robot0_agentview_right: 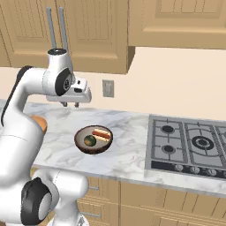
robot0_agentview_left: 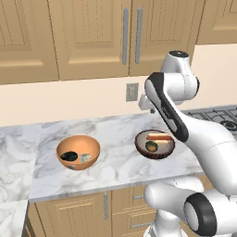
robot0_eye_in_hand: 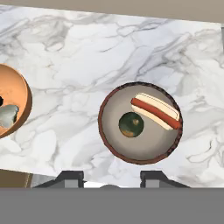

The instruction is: Place the bowl containing the garlic and eggplant in the microwave. Close the microwave door and press the start button to microwave the meal.

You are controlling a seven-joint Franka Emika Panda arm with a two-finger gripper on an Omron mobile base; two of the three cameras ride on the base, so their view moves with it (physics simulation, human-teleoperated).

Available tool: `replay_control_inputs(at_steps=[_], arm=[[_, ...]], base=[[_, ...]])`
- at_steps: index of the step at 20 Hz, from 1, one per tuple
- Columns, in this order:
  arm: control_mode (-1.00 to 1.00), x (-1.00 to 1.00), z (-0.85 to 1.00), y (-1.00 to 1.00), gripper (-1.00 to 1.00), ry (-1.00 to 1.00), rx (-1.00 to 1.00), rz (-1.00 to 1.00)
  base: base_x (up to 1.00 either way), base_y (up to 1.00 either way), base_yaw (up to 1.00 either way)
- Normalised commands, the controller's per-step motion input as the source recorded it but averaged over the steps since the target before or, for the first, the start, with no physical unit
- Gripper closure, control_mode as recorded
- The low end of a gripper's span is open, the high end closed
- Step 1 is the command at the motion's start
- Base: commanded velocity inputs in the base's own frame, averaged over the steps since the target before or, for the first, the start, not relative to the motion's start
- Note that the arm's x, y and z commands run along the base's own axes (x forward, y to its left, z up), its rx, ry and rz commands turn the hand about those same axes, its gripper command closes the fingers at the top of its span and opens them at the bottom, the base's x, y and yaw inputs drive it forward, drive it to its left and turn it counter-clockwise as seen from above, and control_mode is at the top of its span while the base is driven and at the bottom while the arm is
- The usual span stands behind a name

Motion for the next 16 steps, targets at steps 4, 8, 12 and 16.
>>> replay_control_inputs(at_steps=[4, 8, 12, 16], arm=[[-1.0, -0.18, -0.38, 0.02, -1.0, -0.1, 0.0, 0.0], [-1.0, -0.33, -0.65, 0.39, -1.0, -0.17, 0.02, -0.13], [-1.0, -0.06, -0.45, 0.15, -1.0, -0.28, 0.14, -0.11], [-1.0, -0.03, -0.46, 0.01, -1.0, -0.21, 0.27, -0.03]], base=[[0.0, 0.0, 0.0], [0.0, 0.0, 0.0], [0.0, 0.0, 0.0], [0.0, 0.0, 0.0]])
